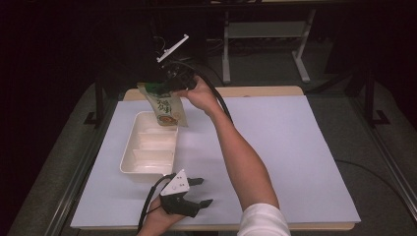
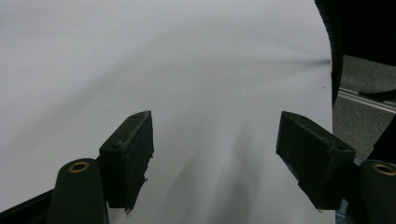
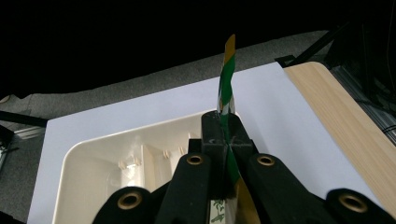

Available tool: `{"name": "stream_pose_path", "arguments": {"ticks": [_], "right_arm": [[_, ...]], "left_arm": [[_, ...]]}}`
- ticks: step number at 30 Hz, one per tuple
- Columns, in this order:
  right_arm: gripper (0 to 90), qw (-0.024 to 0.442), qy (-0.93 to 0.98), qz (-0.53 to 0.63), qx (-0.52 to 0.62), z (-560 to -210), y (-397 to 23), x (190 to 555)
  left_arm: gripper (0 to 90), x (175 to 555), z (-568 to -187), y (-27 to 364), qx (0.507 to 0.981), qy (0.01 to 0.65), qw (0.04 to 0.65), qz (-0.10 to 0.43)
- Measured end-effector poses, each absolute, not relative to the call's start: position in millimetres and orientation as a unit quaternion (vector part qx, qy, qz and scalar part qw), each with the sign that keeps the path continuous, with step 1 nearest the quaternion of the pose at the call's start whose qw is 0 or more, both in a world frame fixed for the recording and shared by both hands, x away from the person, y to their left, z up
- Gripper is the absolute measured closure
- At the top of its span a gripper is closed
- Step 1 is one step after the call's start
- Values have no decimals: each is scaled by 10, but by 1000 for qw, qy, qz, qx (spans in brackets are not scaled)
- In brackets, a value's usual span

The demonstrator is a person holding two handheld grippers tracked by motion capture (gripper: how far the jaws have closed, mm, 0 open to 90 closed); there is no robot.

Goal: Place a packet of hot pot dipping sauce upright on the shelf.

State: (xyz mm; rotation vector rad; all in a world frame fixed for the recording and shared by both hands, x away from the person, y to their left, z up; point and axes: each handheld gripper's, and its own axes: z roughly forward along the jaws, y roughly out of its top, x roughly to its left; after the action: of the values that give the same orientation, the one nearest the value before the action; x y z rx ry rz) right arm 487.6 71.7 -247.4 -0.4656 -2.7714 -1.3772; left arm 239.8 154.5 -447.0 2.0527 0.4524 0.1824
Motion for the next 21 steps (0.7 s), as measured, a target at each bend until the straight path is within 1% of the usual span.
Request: {"name": "stream_pose_path", "arguments": {"ticks": [21], "right_arm": [[892,13,-880,-448,-156,-2641,1003,4958]], "left_arm": [[268,2398,-4476,1547,848,182,493,75]]}}
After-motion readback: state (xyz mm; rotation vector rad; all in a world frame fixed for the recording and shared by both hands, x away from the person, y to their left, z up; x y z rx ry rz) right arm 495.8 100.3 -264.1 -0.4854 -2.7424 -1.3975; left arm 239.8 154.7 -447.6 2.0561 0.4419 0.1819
